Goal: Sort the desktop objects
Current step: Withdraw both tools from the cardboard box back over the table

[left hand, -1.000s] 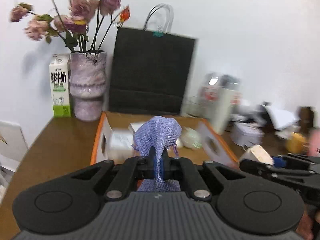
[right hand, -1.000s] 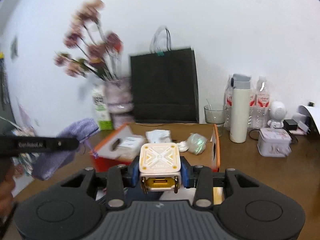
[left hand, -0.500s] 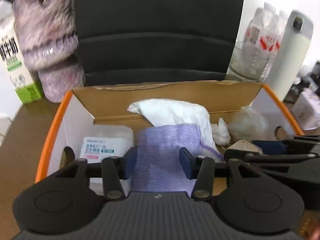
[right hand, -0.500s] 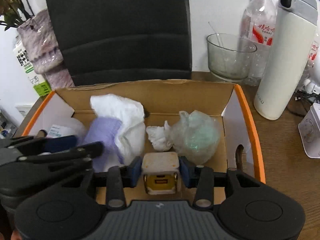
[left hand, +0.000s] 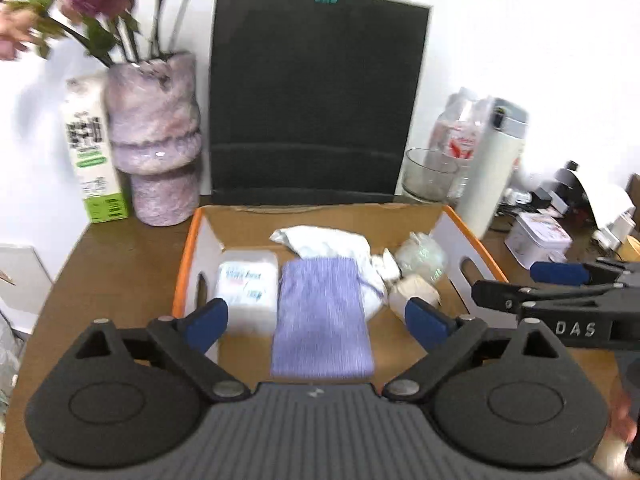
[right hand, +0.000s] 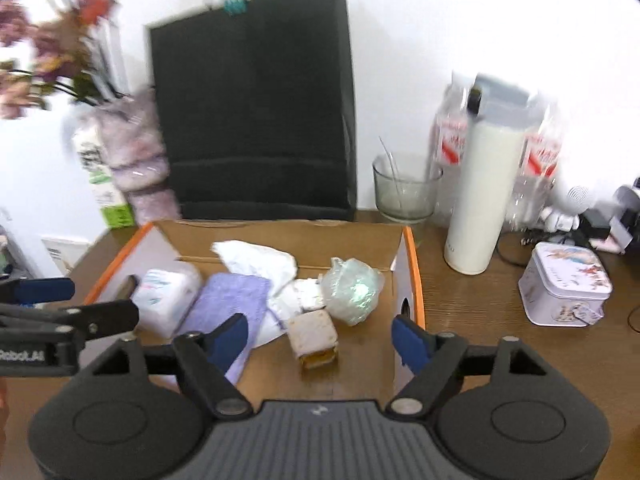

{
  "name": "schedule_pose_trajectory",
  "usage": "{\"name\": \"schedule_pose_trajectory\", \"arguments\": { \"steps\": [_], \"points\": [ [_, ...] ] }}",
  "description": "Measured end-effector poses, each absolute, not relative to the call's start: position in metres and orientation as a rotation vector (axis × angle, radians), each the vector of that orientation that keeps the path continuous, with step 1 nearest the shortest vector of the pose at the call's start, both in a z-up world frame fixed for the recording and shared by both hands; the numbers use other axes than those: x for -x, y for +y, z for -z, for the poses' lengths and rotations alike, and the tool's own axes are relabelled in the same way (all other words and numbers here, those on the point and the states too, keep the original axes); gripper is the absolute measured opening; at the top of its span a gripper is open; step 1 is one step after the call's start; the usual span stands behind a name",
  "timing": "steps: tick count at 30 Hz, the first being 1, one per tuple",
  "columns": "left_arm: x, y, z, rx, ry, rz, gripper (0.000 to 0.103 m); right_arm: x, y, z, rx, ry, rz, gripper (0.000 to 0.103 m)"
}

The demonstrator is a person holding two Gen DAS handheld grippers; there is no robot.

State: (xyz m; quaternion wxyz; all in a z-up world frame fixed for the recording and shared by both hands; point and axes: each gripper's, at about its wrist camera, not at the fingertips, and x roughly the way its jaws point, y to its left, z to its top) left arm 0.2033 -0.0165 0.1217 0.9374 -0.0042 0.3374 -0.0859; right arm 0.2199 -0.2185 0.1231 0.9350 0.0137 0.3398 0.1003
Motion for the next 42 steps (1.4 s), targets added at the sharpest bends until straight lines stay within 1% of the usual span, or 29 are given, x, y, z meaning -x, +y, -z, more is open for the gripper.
{"name": "schedule_pose_trajectory", "arguments": {
  "steps": [2, 4, 8, 11, 14, 17, 20, 23, 27, 33, 42],
  "points": [
    [-0.167, -0.012, -0.122, 0.004, 0.645, 0.168, 0.103, -0.191, -0.219, -0.123, -0.014, 0.683, -0.219, 0.084],
    [-0.132, -0.007, -0.119, 0.024, 0.607, 0.160, 0.103, -0.161, -0.219, -0.119, -0.001, 0.666, -0.224, 0.084],
    [-0.054, 0.005, -0.092, 0.052, 0.567, 0.166, 0.103, -0.090, -0.220, -0.106, 0.040, 0.600, -0.246, 0.085],
    [0.001, 0.009, -0.066, 0.070, 0.535, 0.164, 0.103, -0.030, -0.224, -0.086, 0.022, 0.578, -0.266, 0.090],
    [0.043, 0.003, -0.045, 0.010, 0.501, 0.139, 0.103, 0.017, -0.222, -0.060, -0.011, 0.587, -0.292, 0.090],
    [0.069, -0.001, -0.024, 0.005, 0.485, 0.124, 0.103, 0.051, -0.216, -0.037, 0.013, 0.571, -0.257, 0.090],
    [0.076, -0.003, -0.008, -0.041, 0.495, 0.107, 0.103, 0.070, -0.219, -0.022, -0.045, 0.592, -0.242, 0.090],
    [0.071, -0.004, -0.005, -0.034, 0.534, 0.050, 0.103, 0.074, -0.223, -0.015, -0.088, 0.622, -0.284, 0.096],
    [0.061, -0.010, -0.001, -0.069, 0.609, 0.045, 0.103, 0.073, -0.218, -0.012, -0.069, 0.609, -0.302, 0.097],
    [0.066, -0.010, 0.000, -0.073, 0.575, 0.045, 0.103, 0.072, -0.230, -0.007, -0.183, 0.626, -0.340, 0.096],
    [0.058, -0.011, 0.002, -0.065, 0.634, 0.053, 0.103, 0.076, -0.223, -0.006, -0.145, 0.622, -0.357, 0.096]
  ]
}}
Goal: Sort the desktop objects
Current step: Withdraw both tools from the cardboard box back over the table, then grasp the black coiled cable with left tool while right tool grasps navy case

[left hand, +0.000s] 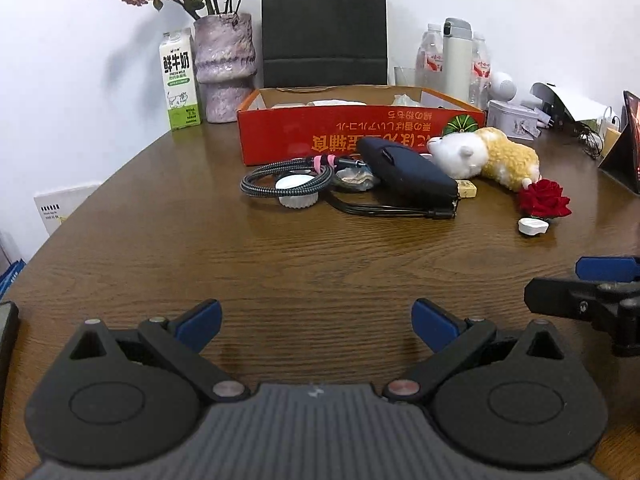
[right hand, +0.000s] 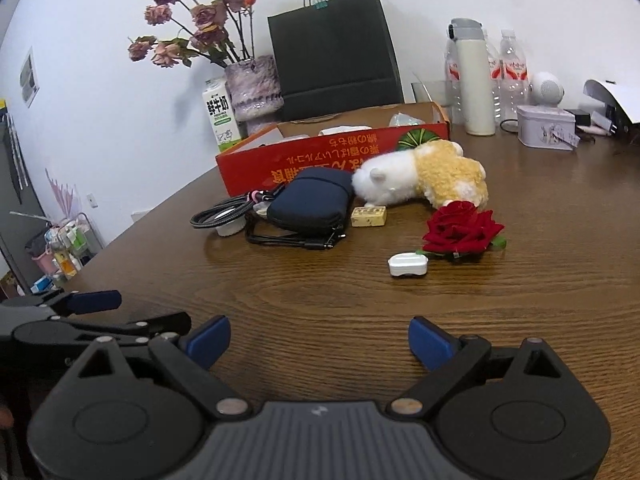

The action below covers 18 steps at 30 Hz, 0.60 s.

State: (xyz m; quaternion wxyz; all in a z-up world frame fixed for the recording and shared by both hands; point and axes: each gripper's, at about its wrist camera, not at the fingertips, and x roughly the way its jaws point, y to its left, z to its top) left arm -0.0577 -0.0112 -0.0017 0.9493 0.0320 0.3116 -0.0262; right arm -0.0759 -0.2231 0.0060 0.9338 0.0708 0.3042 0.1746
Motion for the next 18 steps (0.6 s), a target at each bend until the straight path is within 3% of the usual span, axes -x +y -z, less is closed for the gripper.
{"name": "schedule_pose_trajectory", "arguments": {
  "steps": [12, 14, 16, 17, 18],
  "points": [
    [0.026, 0.028, -0.030, 0.098, 0.564, 0.063, 0.103, 0.058, -0.220, -0.025, -0.120, 0.632, -0.312, 0.095],
    [-0.003, 0.043, -0.037, 0.140, 0.577, 0.026, 0.093, 0.043, -0.214, -0.038, -0.107, 0.590, -0.338, 0.090],
    [-0.036, 0.057, -0.037, 0.182, 0.624, 0.002, 0.056, 0.020, -0.203, -0.047, -0.091, 0.558, -0.361, 0.090],
    [-0.053, 0.063, -0.036, 0.208, 0.655, 0.003, 0.050, 0.006, -0.196, -0.049, -0.081, 0.558, -0.362, 0.088],
    [-0.067, 0.067, -0.034, 0.229, 0.681, 0.013, 0.045, -0.009, -0.190, -0.049, -0.077, 0.569, -0.358, 0.079]
  ]
}}
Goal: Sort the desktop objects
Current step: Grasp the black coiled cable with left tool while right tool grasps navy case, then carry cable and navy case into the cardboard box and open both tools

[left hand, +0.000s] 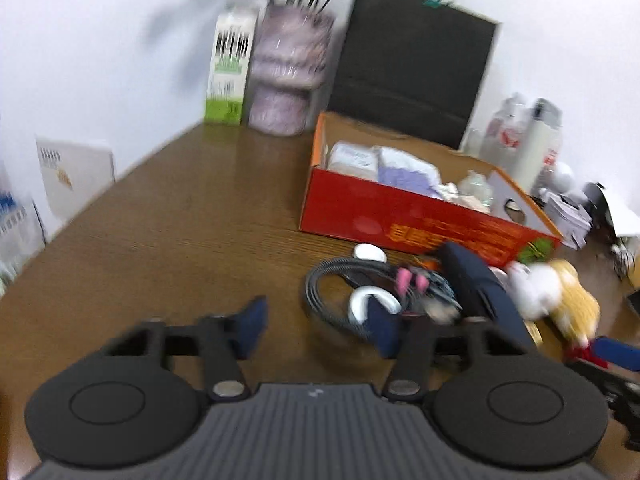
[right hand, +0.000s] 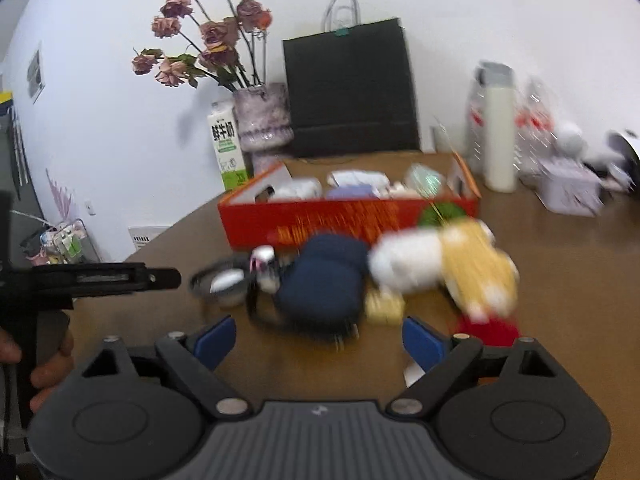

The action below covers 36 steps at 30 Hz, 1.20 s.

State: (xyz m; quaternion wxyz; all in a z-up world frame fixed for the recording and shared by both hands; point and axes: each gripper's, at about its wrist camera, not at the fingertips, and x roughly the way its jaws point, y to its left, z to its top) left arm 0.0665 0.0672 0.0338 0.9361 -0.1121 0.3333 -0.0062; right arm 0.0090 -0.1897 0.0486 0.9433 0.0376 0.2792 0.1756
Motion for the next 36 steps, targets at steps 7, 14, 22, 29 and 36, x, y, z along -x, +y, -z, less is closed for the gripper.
{"name": "schedule_pose_trajectory", "arguments": {
  "steps": [7, 14, 22, 29, 36],
  "points": [
    [-0.119, 0.065, -0.013, 0.244, 0.760, 0.056, 0.034, -0.112, -0.168, -0.028, -0.155, 0.747, -0.340, 0.064],
    [-0.108, 0.072, -0.017, 0.305, 0.705, 0.043, 0.012, -0.114, -0.167, -0.024, -0.188, 0.741, -0.350, 0.044],
    [-0.013, 0.075, -0.079, 0.439, 0.517, 0.122, 0.011, -0.032, -0.187, -0.073, -0.154, 0.571, -0.359, 0.021],
    [0.059, 0.053, -0.054, 0.409, 0.666, 0.265, 0.012, 0.061, -0.210, -0.065, -0.075, 0.638, -0.393, 0.021],
    [0.072, 0.026, -0.017, 0.182, 0.740, 0.210, 0.013, 0.087, -0.241, -0.040, -0.101, 0.730, -0.264, 0.038]
  ]
}}
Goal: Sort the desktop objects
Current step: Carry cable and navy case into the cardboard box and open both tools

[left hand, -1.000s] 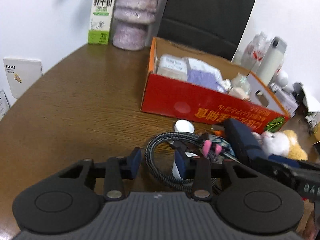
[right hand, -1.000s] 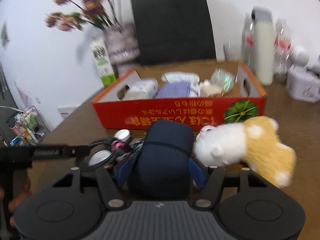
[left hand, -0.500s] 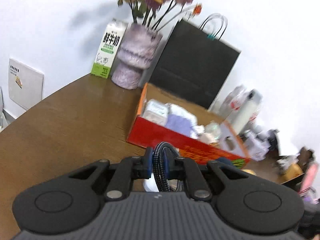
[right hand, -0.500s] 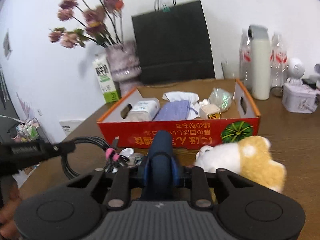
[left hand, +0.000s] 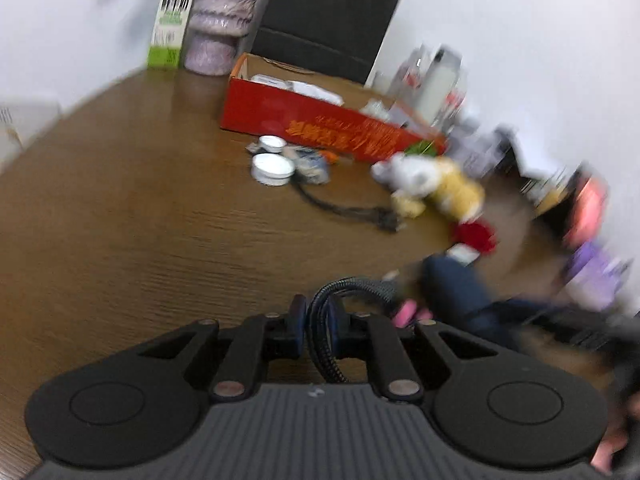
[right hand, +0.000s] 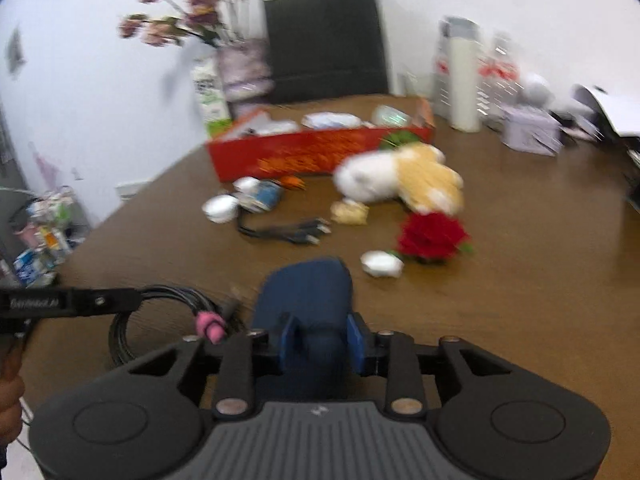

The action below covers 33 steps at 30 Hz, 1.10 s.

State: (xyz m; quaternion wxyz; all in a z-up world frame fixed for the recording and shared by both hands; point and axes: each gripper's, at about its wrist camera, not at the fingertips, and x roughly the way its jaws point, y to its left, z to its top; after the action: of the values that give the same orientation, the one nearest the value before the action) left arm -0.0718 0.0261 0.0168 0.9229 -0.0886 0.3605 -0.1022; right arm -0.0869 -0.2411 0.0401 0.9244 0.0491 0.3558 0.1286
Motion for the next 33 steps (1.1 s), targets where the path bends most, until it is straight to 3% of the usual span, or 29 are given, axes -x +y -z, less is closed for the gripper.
{"name": "schedule_pose_trajectory", "arguments": {
  "steps": [1, 3, 5, 11, 13, 17, 20, 27, 33],
  "points": [
    [0.073, 0.021, -0.015, 0.132, 0.738, 0.195, 0.014, 0.088, -0.243, -0.040, -0.115, 0.726, -0.249, 0.044],
    [0.073, 0.015, -0.014, 0.091, 0.719, 0.212, 0.019, 0.088, -0.244, -0.041, -0.137, 0.720, -0.234, 0.072],
    [0.068, 0.010, -0.012, 0.064, 0.710, 0.250, 0.029, 0.087, -0.237, -0.039, -0.128, 0.707, -0.258, 0.080],
    [0.051, -0.013, 0.001, -0.099, 0.673, 0.240, 0.035, 0.066, -0.209, -0.016, -0.063, 0.749, -0.258, 0.082],
    [0.051, -0.017, 0.002, -0.108, 0.658, 0.240, 0.028, 0.063, -0.201, -0.013, -0.017, 0.734, -0.238, 0.081],
    [0.057, -0.017, 0.001, -0.107, 0.644, 0.231, 0.017, 0.064, -0.194, -0.015, 0.065, 0.703, -0.224, 0.062],
    [0.067, -0.007, -0.007, -0.031, 0.633, 0.217, 0.012, 0.071, -0.199, -0.022, 0.073, 0.677, -0.210, 0.060],
    [0.071, 0.003, -0.054, -0.001, 0.509, 0.169, 0.011, 0.073, -0.223, -0.058, -0.090, 0.594, -0.274, 0.060],
    [0.006, 0.007, -0.121, 0.013, 0.379, 0.207, 0.011, 0.016, -0.240, -0.110, -0.143, 0.500, -0.375, 0.060]
  ]
}}
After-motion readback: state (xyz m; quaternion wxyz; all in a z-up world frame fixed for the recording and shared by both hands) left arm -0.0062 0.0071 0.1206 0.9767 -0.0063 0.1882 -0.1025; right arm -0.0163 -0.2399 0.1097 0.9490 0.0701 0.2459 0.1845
